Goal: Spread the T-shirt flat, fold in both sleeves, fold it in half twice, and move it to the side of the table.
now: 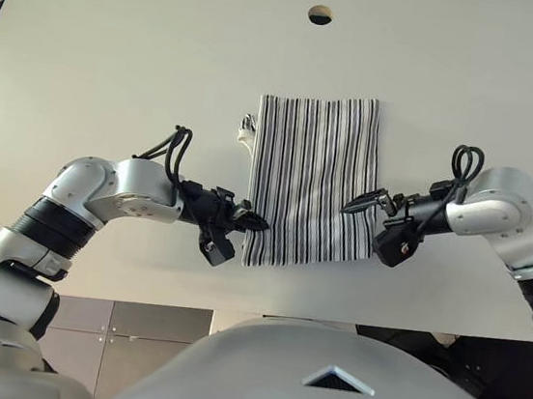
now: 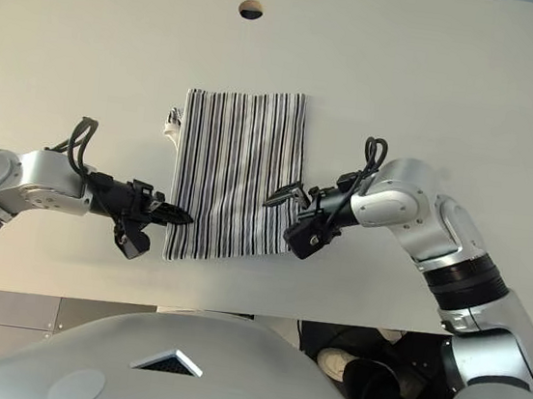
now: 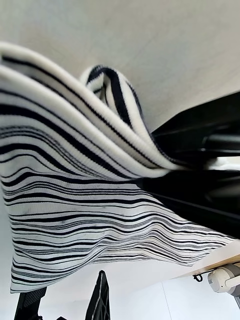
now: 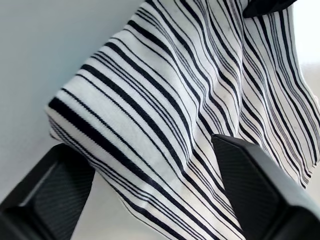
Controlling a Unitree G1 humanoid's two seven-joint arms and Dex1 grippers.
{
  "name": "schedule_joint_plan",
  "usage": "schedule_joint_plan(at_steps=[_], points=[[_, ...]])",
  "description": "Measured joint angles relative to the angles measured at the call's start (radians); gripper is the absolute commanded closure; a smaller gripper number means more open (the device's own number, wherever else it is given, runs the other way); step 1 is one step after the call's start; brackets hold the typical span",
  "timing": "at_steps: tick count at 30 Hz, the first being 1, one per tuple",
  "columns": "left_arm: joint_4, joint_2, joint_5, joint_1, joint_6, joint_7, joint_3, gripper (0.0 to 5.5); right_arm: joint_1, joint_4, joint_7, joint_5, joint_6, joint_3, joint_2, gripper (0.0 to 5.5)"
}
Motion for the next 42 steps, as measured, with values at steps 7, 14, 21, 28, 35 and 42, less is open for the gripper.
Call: schedule_joint_plan(at_steps=[7, 14, 21, 28, 35, 42], points=[[-0.003, 0.0, 0.007, 0.0, 0.0, 0.004, 0.0, 5.4, 0.004, 0.005, -0.013, -0.025, 0.011, 0.008, -0.001, 3.4], [-0.007, 0.0, 0.015, 0.001, 0.001, 0.01, 0.0, 5.4, 0.004, 0.014, -0.016, -0.035, 0.015, 0.018, -0.004, 4.6], [-0.029, 0.007, 0.004, 0.013, 0.018, 0.006, 0.001, 5.4, 0.031, -0.025, 0.034, 0.024, 0.045, 0.028, -0.041, 5.38], [-0.201, 0.119, -0.244, 0.137, 0.178, -0.171, -0.003, 5.4, 0.055, -0.099, 0.116, 0.157, 0.192, 0.014, -0.084, 5.38], [-0.554, 0.225, -0.549, 0.384, 0.533, -0.35, -0.031, 5.4, 0.129, -0.291, 0.266, 0.368, 0.468, -0.006, -0.186, 5.39], [-0.521, 0.167, -0.654, 0.392, 0.648, -0.373, 0.025, 5.4, 0.086, -0.263, 0.263, 0.377, 0.606, -0.026, -0.17, 5.39]])
